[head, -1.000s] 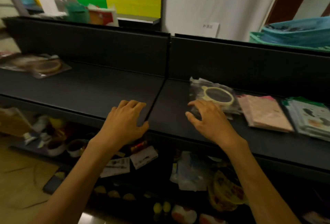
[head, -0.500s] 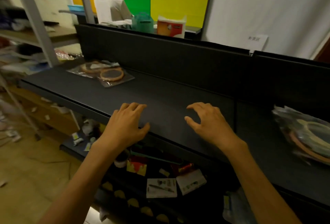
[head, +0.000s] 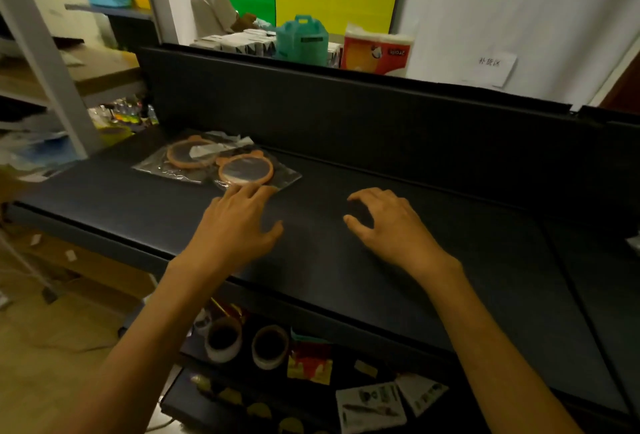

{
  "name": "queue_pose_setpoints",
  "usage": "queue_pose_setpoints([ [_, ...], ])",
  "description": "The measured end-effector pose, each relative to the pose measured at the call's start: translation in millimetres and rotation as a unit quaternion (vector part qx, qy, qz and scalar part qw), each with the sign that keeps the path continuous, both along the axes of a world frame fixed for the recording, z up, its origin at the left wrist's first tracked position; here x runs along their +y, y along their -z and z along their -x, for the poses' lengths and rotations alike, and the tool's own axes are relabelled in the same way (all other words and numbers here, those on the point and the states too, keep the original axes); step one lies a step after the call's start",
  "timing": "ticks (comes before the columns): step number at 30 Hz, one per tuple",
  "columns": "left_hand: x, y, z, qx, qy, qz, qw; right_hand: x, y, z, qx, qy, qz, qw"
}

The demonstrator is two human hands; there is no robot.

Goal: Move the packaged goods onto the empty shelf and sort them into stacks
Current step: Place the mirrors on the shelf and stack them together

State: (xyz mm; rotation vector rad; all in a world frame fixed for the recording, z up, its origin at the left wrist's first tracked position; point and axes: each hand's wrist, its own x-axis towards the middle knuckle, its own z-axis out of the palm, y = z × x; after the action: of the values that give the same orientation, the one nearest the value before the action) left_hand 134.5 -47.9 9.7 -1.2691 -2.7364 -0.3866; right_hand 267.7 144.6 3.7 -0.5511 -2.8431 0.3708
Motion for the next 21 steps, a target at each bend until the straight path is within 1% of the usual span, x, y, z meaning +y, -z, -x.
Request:
queue_pose_setpoints([
  [8,-27.5,14.5,100.9,-0.002,0.044,-0.021,0.999,-31.7,10.1,70.1,-0.031,0.051,0.007,0.998],
  [14,-57.6,19.1,188.9,-0.020,0.078,-0.030,0.996,-72.9,16.1,134.7,-0.015,0.099,0.006,0.995],
  [16,-65.4,21.2,216.8,-0.029,0.079,-0.024,0.996,-82.5,16.5,156.0,-0.010,0.119,0.011,0.993],
  [21,-70.7,26.2,271.7,-0.020,0.071,-0.011,0.997,-94.0,13.3,200.2,0.008,0.157,0.019,0.987],
])
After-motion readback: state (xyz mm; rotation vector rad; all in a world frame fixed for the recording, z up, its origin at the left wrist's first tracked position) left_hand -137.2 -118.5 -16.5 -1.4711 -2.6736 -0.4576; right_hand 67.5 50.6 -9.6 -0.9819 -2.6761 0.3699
